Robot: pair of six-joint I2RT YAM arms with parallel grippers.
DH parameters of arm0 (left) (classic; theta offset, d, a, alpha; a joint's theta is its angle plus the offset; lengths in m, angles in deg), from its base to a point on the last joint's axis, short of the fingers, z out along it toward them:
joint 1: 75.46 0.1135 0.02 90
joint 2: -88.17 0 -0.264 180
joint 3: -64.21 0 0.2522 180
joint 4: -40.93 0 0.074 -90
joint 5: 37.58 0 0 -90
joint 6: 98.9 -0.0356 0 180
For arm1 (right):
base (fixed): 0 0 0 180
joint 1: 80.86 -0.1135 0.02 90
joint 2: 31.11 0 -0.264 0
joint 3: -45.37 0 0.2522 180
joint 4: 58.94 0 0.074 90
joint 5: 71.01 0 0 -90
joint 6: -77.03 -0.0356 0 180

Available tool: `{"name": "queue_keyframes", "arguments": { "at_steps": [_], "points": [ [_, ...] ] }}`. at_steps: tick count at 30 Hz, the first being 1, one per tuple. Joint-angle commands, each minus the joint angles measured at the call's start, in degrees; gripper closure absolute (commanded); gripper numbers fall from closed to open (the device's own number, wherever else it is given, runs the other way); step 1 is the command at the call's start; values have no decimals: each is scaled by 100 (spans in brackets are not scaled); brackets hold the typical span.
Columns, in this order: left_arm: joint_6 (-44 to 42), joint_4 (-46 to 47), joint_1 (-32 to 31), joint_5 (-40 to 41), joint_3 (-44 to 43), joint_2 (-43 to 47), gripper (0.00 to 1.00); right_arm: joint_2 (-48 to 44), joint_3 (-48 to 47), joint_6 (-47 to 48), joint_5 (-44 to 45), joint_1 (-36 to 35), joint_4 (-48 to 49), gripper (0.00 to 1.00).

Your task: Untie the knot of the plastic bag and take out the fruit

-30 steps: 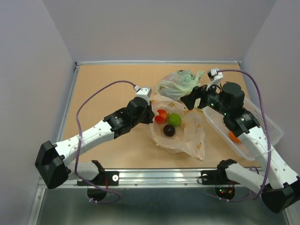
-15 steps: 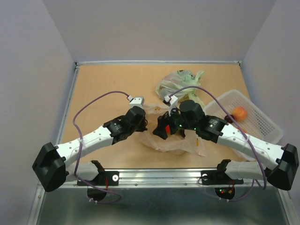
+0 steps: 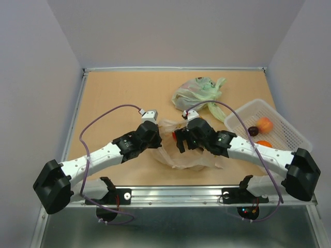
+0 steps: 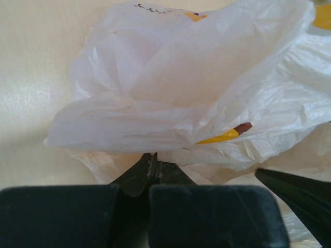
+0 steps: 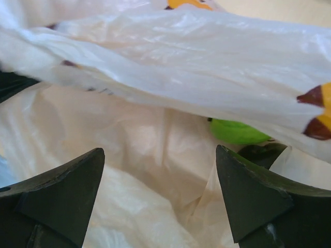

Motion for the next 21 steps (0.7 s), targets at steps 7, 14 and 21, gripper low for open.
{"name": "queue_keyframes", "arguments": {
  "at_steps": [7,14,21],
  "points": [
    [3,210,3,89,-173,55,100,914,-243,-385,1404,-18,1402,2],
    [-208,193,3,-34,-525,-95,100,1389,-84,-421,1677,-27,2545,2],
    [-235,175,3,-69,-525,-121,100,1864,-32,-403,2054,-18,2879,2]
  ]
}}
